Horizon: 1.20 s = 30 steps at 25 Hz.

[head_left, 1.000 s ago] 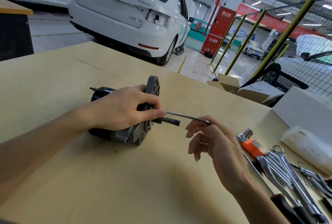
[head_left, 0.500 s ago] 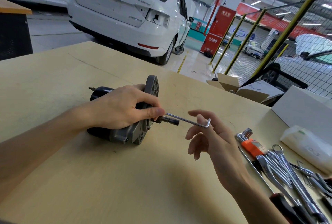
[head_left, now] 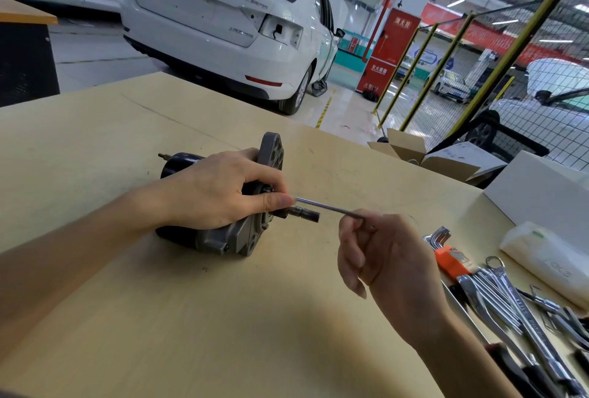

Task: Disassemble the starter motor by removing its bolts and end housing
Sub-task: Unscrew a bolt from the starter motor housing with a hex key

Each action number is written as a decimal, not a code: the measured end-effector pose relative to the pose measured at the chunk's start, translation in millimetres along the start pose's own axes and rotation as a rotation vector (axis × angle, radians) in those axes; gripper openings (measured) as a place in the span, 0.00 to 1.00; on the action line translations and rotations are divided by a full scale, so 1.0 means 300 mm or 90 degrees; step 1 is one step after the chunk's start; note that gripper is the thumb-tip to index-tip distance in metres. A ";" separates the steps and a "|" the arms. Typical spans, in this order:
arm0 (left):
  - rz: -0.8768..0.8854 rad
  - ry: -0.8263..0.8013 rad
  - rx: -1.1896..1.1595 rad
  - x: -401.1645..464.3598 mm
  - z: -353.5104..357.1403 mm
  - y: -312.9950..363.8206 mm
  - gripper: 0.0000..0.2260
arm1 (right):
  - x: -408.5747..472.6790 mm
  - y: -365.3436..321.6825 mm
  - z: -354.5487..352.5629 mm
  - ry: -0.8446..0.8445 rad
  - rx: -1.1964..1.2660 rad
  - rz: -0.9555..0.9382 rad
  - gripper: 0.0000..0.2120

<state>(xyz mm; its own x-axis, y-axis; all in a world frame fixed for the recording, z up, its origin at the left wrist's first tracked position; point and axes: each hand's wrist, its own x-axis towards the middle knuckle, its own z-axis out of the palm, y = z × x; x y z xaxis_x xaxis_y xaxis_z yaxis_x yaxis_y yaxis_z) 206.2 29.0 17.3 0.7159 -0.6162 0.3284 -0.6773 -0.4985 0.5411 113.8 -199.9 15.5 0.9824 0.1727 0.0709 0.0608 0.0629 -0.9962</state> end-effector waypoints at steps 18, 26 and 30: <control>0.013 0.009 -0.036 0.001 0.003 -0.003 0.11 | 0.006 0.035 0.000 0.141 -0.127 -0.023 0.17; 0.009 0.004 -0.031 0.002 0.001 -0.006 0.13 | 0.023 0.010 -0.009 0.080 0.034 0.079 0.26; 0.010 0.002 -0.039 0.004 -0.001 -0.003 0.12 | 0.010 0.008 0.000 0.000 0.036 0.066 0.27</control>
<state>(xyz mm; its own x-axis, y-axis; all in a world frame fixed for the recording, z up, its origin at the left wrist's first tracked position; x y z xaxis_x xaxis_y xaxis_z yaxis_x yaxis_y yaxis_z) 207.7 29.0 17.5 0.7058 -0.6219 0.3392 -0.6766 -0.4500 0.5828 116.8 -199.2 13.5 0.9830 0.1810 -0.0319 -0.0507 0.1003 -0.9937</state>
